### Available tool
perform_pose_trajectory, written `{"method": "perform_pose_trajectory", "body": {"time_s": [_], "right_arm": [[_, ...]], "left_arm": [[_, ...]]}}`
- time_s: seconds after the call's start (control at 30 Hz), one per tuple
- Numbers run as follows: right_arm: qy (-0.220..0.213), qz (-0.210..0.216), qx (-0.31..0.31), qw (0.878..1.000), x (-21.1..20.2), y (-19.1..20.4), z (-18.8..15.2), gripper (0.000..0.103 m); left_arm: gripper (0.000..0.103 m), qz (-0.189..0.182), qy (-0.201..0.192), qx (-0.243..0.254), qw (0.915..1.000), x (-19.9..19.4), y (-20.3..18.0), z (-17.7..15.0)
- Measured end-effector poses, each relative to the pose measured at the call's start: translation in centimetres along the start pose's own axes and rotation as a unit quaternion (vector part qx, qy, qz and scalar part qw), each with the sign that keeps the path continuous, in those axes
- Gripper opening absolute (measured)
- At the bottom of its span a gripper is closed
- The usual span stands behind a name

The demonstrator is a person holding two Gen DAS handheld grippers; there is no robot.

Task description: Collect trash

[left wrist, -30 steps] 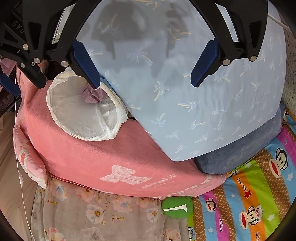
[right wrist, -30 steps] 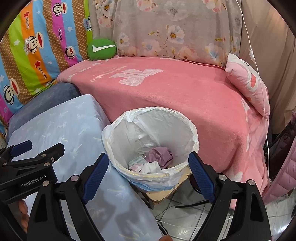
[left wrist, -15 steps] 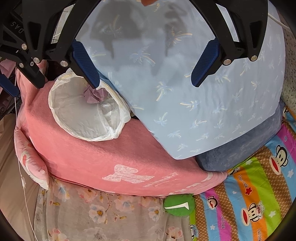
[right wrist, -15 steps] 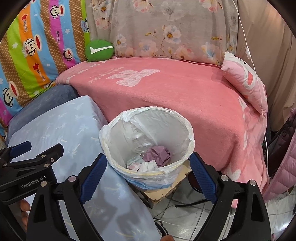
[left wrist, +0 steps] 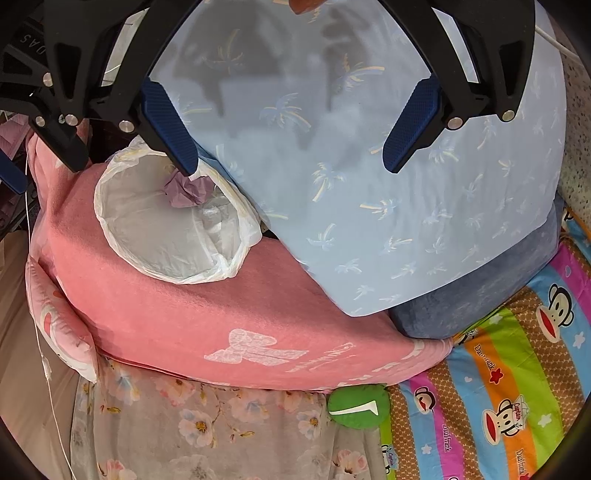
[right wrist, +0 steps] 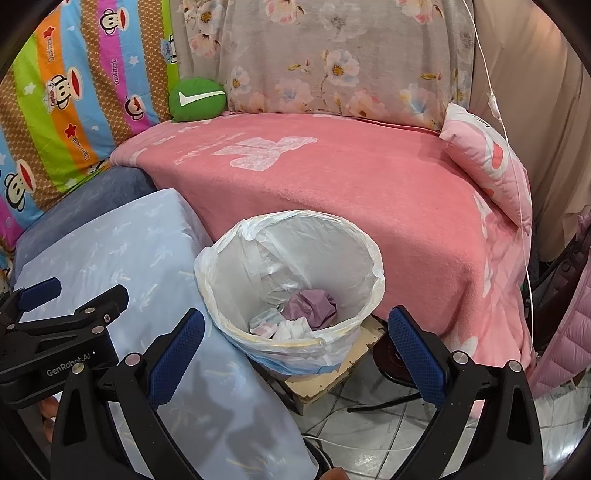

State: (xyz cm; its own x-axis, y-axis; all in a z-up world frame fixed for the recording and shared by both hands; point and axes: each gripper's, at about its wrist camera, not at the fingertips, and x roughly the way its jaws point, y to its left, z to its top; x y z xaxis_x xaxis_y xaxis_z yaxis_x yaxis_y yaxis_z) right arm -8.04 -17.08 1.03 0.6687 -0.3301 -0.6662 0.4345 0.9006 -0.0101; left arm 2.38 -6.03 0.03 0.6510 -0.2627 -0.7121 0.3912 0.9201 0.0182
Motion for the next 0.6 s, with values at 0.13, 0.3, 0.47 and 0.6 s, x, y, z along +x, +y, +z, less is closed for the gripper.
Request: {"method": "perform_pose_trajectory", "body": {"time_s": [0.13,0.3,0.47,0.6], "right_arm": [[0.001,-0.002,-0.002,1.0,0.06,-0.02,-0.03,0.097],[0.0,-0.006,-0.004,1.0,0.13,-0.17,-0.09,0.097],[0.001,-0.006,-0.006,1.0,0.13,-0.15,-0.13,0.097],[0.0,-0.012,-0.011,1.0,0.16,-0.09,-0.28,0.097]], "left_arm": [[0.096,0.001,-0.001,0.001,1.0,-0.01,-0.06,-0.03],[0.096,0.001,-0.003,0.0,1.0,0.01,-0.18,-0.06],[0.096,0.008,-0.006,0.004,0.9999,0.05,-0.55,-0.11],[0.096,0.007,-0.002,0.004,1.0,0.14,-0.57,-0.08]]}}
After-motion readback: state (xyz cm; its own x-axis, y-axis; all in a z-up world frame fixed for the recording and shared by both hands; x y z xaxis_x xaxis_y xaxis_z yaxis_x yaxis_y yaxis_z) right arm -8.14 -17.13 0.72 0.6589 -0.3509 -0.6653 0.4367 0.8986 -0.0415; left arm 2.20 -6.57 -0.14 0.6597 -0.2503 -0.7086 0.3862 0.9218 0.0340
